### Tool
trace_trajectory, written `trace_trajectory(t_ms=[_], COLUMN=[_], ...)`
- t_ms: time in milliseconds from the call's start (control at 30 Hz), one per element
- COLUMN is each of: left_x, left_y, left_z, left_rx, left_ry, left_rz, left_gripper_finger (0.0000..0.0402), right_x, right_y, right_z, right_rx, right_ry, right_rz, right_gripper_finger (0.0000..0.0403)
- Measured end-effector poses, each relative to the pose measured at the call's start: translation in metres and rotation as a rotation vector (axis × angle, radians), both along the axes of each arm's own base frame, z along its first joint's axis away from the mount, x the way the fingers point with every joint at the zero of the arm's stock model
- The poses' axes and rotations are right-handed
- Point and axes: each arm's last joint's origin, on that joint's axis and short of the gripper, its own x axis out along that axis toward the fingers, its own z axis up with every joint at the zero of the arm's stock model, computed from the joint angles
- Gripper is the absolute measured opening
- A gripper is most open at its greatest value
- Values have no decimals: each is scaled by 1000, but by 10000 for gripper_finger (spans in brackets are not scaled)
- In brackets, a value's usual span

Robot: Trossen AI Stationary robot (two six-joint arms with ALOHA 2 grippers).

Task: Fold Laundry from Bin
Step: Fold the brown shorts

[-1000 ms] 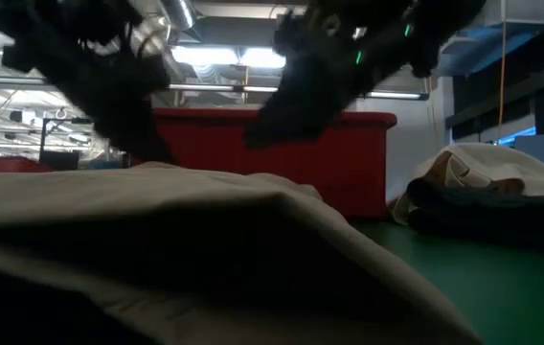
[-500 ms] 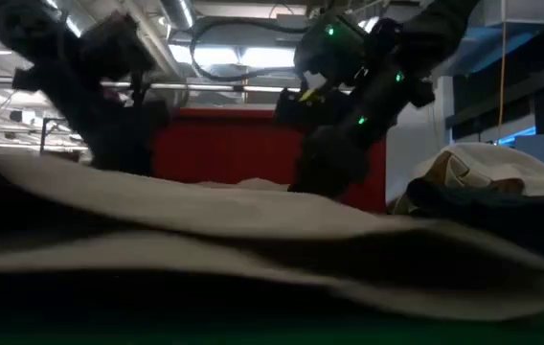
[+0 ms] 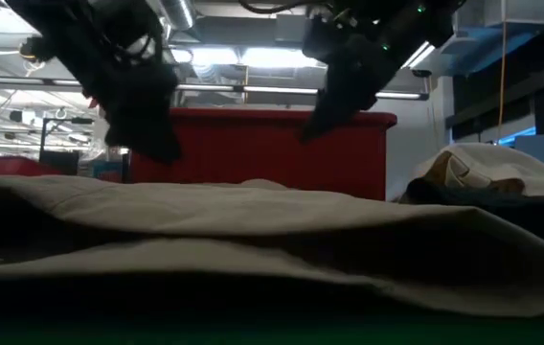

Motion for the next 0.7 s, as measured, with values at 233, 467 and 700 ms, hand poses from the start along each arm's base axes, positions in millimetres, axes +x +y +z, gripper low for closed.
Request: trace_trajectory(t_ms=[233, 467, 700], left_x=[-10, -4, 2], left_y=[32, 37, 37], left_z=[-20, -31, -40], left_rx=[-216, -266, -288], left_ry=[6, 30, 47], left_rz=[121, 80, 18], left_gripper_finger=[172, 172, 172], right_x=[10, 10, 10], right_y=[8, 8, 8], right_z=[-5, -5, -5], right_rx=[-7, -35, -38], right_ry=[-38, -34, -37], right_rz=[28, 39, 42], right_gripper_finger=[209, 209, 209])
